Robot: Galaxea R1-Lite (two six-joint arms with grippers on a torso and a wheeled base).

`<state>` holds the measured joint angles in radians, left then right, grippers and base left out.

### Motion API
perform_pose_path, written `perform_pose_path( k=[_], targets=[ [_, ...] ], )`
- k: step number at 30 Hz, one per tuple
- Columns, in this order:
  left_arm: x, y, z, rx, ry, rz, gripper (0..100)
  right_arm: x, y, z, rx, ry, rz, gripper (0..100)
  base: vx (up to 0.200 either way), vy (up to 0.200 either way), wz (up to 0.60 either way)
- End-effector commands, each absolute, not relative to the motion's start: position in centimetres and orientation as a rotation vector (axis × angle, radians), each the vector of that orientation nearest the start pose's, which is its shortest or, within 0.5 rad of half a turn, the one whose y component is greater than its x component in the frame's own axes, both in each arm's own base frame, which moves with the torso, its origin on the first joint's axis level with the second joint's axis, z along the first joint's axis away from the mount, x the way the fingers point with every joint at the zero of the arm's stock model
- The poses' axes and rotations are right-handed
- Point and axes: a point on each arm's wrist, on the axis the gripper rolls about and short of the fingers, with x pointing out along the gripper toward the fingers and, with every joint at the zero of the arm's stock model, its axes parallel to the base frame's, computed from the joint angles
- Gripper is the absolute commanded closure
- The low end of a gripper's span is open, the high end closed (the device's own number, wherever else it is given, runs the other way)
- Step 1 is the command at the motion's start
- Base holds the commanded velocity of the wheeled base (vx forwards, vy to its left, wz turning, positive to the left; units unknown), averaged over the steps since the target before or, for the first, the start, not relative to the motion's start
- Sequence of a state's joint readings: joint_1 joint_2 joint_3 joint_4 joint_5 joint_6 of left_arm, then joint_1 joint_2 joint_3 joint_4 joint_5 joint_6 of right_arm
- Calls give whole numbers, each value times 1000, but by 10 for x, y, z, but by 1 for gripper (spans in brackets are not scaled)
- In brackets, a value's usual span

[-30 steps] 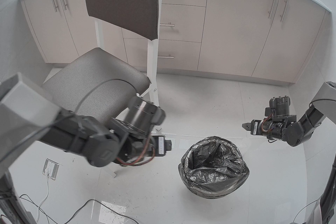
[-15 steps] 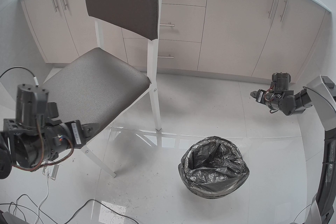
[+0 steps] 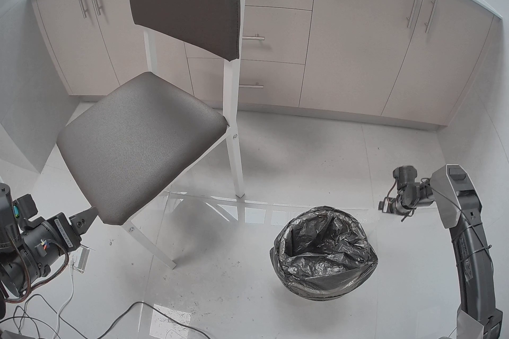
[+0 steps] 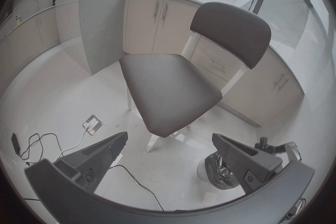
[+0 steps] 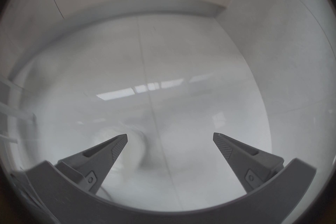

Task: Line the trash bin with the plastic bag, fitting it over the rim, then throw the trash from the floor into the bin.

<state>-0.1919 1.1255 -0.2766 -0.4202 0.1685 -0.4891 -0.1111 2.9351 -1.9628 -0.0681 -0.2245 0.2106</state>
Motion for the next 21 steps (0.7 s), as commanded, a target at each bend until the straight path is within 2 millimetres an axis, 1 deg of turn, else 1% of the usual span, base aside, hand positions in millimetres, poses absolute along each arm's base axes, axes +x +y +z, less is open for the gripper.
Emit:
perform_pose_path(
  k=[1,2,3,11,15,19,21],
  targets=[
    [123,-16,145,-424,383,96,0,491,-68,-198,98,1027,-457,0,0,0,0],
    [122,-16,144,-423,387,96,0,489,-63,-199,110,1053,-474,0,0,0,0],
    [123,-16,144,-423,386,94,0,488,-62,-200,118,1056,-478,0,0,0,0],
    [120,-18,139,-415,406,83,0,488,-60,-200,166,1044,-507,0,0,0,0],
    [117,-18,136,-413,411,75,0,488,-64,-200,190,1035,-535,0,0,0,0],
    [115,-18,134,-412,415,74,0,488,-70,-199,155,1011,-609,0,0,0,0],
    [114,-18,132,-411,422,76,0,487,-73,-199,166,1006,-628,0,0,0,0]
  ],
)
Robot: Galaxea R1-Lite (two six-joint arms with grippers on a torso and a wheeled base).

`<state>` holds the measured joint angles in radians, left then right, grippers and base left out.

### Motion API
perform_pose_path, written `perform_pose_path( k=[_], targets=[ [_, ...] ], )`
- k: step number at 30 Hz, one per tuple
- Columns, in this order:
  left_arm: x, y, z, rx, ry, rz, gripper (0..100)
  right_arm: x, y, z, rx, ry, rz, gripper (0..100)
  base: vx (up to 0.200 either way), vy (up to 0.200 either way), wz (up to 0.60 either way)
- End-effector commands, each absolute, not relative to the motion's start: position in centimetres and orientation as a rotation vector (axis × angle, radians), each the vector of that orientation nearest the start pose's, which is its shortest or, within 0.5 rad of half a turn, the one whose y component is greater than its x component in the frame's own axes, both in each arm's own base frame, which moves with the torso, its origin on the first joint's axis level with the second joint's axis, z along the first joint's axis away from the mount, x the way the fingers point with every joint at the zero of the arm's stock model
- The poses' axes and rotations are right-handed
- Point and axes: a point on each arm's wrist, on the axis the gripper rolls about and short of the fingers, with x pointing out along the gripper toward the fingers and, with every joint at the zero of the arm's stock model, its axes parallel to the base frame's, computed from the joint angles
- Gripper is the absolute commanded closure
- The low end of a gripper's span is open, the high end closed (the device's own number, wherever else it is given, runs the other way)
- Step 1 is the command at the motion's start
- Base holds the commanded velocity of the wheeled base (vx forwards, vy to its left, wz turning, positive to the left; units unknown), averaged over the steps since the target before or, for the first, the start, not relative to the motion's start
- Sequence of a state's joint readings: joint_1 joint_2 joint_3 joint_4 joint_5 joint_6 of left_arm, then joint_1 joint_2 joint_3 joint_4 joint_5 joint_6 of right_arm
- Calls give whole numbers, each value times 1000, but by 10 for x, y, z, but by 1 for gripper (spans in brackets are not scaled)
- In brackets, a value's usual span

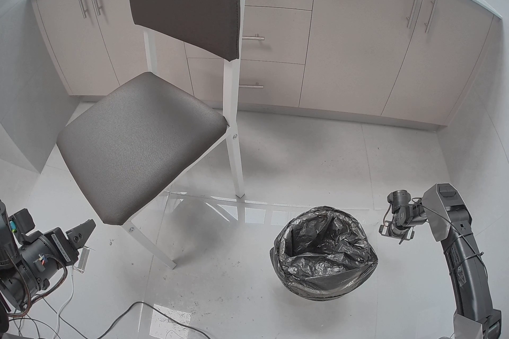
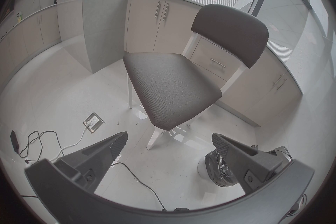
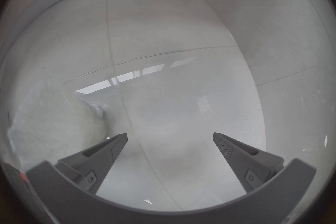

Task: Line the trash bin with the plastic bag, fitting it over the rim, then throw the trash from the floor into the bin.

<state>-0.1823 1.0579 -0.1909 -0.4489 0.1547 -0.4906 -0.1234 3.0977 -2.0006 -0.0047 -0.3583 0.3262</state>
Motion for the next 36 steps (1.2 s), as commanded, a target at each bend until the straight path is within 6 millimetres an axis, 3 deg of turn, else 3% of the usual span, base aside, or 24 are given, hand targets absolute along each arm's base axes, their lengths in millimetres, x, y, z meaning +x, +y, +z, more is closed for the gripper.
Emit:
perform_pose_path(
  k=[1,13,21,30,36],
  targets=[
    [113,-18,131,-411,422,76,0,487,-73,-199,177,1002,-637,0,0,0,0],
    [109,-19,131,-409,414,57,0,487,-62,-199,152,1000,-664,0,0,0,0],
    [103,-19,134,-413,381,35,0,481,-56,-202,24,1101,-616,0,0,0,0],
    [103,-19,133,-412,389,36,0,495,-84,-154,107,998,-649,0,0,0,0],
    [103,-19,133,-412,391,35,0,502,-84,-131,218,918,-702,0,0,0,0]
  ],
)
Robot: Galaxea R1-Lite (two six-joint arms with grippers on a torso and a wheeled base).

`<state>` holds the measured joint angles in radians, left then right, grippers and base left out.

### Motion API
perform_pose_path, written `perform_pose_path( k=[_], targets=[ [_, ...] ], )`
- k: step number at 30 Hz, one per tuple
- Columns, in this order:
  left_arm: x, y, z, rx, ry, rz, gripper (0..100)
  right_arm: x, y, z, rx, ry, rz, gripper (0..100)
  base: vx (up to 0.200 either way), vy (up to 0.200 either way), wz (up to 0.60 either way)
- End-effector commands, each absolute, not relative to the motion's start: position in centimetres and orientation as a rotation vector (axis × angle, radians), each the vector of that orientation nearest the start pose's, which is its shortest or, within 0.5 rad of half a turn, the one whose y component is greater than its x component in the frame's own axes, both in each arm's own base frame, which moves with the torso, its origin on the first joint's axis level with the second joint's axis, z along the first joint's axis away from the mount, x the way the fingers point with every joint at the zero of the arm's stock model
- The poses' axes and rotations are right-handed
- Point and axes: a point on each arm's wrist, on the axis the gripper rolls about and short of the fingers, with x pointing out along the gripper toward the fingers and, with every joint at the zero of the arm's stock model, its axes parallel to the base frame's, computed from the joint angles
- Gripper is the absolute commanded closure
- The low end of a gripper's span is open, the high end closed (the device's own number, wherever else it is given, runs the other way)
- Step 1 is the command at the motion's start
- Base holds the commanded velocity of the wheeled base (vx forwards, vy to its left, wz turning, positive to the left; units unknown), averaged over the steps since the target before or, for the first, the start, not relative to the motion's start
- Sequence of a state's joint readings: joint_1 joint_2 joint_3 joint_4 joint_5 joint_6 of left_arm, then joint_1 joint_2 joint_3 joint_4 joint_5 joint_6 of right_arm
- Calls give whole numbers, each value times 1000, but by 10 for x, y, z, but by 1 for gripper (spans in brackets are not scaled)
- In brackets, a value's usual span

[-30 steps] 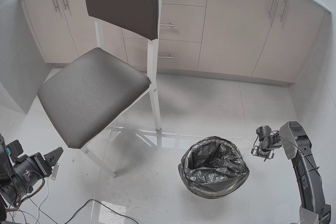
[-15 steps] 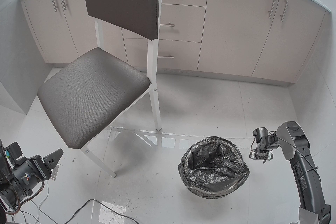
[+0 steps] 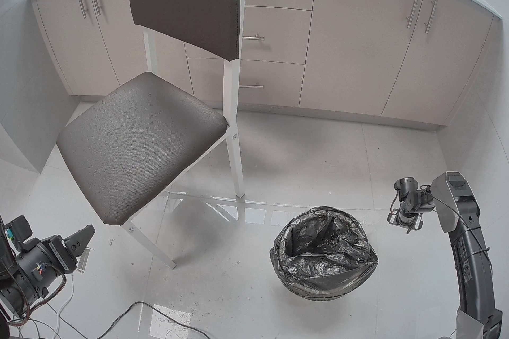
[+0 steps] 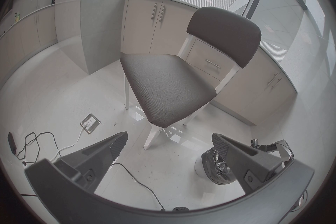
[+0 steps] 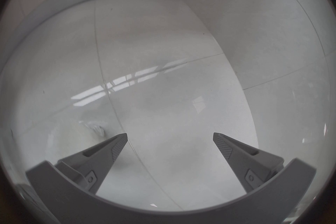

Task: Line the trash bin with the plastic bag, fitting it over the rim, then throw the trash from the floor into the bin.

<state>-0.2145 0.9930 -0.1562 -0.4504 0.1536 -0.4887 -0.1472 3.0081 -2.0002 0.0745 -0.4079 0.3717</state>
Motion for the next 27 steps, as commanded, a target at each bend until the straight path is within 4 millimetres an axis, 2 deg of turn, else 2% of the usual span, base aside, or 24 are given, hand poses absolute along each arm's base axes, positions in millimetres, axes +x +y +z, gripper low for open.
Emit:
perform_pose_path(
  k=[1,5,9,13,23,27],
  targets=[
    [103,-19,133,-412,389,34,0,502,-80,-130,239,913,-706,0,0,0,0],
    [103,-19,134,-412,386,34,0,504,-62,-136,247,928,-644,0,0,0,0],
    [102,-19,133,-411,390,28,0,507,-53,-130,288,932,-570,0,0,0,0],
    [101,-20,132,-407,394,18,0,507,-42,-135,320,944,-533,0,0,0,0],
    [100,-22,130,-403,402,3,0,509,-42,-129,344,930,-528,0,0,0,0],
    [100,-22,130,-403,402,3,0,513,-41,-116,356,884,-524,0,0,0,0]
  ],
)
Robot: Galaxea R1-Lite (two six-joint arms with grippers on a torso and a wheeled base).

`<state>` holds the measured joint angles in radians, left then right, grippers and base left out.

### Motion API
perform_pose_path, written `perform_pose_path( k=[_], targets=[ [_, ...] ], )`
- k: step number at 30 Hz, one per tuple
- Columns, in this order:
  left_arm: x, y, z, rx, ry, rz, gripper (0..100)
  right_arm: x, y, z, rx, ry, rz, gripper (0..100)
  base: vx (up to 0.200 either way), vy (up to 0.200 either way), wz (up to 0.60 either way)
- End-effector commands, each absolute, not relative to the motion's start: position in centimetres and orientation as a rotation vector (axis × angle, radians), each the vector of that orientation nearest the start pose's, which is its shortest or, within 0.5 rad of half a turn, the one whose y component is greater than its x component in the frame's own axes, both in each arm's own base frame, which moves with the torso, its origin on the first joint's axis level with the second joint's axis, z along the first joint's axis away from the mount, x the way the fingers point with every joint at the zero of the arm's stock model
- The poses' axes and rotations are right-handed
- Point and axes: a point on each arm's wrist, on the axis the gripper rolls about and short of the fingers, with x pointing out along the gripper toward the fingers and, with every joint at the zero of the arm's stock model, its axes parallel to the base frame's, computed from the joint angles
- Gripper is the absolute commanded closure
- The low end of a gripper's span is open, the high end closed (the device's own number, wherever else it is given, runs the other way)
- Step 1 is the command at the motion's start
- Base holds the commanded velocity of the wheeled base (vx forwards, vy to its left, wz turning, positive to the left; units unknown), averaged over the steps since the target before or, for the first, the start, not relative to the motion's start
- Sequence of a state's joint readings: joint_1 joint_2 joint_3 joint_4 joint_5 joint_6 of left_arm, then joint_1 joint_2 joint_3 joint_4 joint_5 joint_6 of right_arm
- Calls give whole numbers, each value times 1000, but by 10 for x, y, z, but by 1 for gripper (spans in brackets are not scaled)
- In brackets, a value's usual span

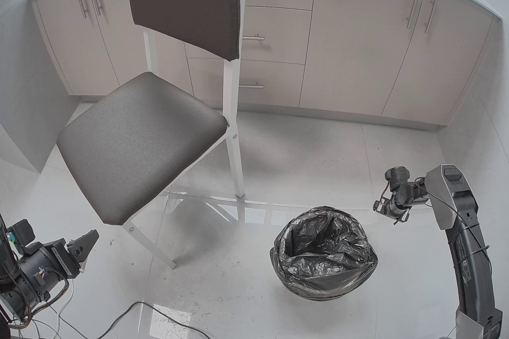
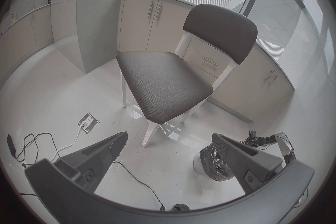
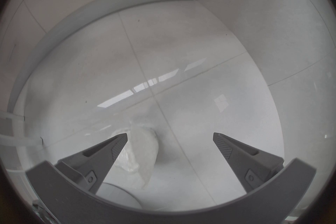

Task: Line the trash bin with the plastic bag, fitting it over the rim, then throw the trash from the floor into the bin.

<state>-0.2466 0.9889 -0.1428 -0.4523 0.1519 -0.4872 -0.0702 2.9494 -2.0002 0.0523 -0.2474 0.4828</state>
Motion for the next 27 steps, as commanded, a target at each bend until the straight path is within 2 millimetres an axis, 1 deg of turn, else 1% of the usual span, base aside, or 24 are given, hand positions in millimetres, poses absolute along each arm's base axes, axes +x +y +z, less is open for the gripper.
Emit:
perform_pose_path(
  k=[1,5,7,10,12,14,15,20,23,27],
  targets=[
    [100,-22,130,-403,402,3,0,513,-40,-116,356,885,-524,0,0,0,0],
    [100,-22,130,-402,402,3,0,510,-33,-132,340,920,-509,0,0,0,0],
    [100,-22,131,-404,401,1,0,510,-29,-135,334,926,-502,0,0,0,0],
    [100,-22,131,-404,401,1,0,509,-16,-139,319,938,-481,0,0,0,0],
    [100,-22,131,-404,401,1,0,508,-6,-144,305,952,-467,0,0,0,0],
    [99,-22,131,-404,399,2,0,506,-4,-150,299,963,-464,0,0,0,0],
    [98,-21,130,-405,400,3,0,504,-1,-156,288,976,-457,0,0,0,0],
    [97,-21,129,-404,399,2,0,498,3,-174,267,1013,-451,0,0,0,0],
    [97,-21,129,-403,400,2,0,495,5,-184,222,1036,-426,0,0,0,0],
    [97,-21,128,-402,405,2,0,496,6,-190,200,1017,-406,0,0,0,0]
  ],
)
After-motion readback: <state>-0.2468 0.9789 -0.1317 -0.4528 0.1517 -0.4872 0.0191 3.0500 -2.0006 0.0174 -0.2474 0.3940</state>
